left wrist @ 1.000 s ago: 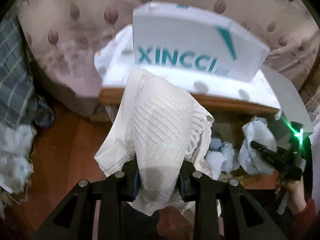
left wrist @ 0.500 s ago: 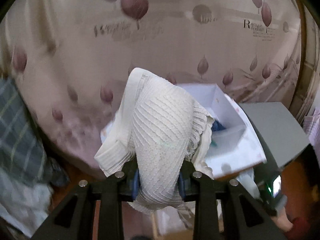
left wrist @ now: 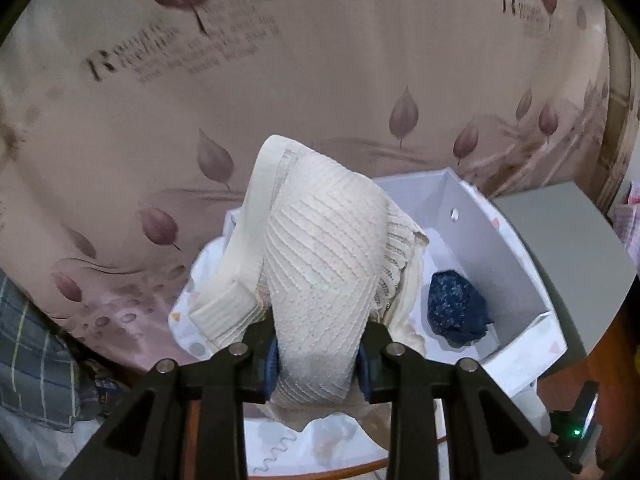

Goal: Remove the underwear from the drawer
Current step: 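Lift the cream underwear into the white box with the left tool while the right holds white, then open the left tool to drop the cream underwear into the box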

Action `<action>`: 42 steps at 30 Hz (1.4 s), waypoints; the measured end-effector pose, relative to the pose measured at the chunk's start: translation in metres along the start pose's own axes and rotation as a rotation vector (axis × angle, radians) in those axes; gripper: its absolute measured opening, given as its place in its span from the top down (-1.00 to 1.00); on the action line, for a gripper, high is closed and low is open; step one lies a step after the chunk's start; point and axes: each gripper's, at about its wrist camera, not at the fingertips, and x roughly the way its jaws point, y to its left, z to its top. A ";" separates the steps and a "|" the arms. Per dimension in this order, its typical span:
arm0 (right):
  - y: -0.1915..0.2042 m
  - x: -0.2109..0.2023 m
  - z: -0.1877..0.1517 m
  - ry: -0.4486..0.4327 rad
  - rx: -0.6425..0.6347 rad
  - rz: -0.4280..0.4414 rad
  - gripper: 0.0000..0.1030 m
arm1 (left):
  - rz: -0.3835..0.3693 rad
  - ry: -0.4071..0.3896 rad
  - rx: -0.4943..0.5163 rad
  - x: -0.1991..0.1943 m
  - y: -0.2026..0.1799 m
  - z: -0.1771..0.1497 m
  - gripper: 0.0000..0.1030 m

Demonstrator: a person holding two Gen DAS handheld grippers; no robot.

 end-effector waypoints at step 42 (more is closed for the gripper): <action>0.009 0.010 -0.001 0.029 -0.052 -0.010 0.71 | 0.006 -0.135 -0.239 -0.046 0.030 -0.032 -0.41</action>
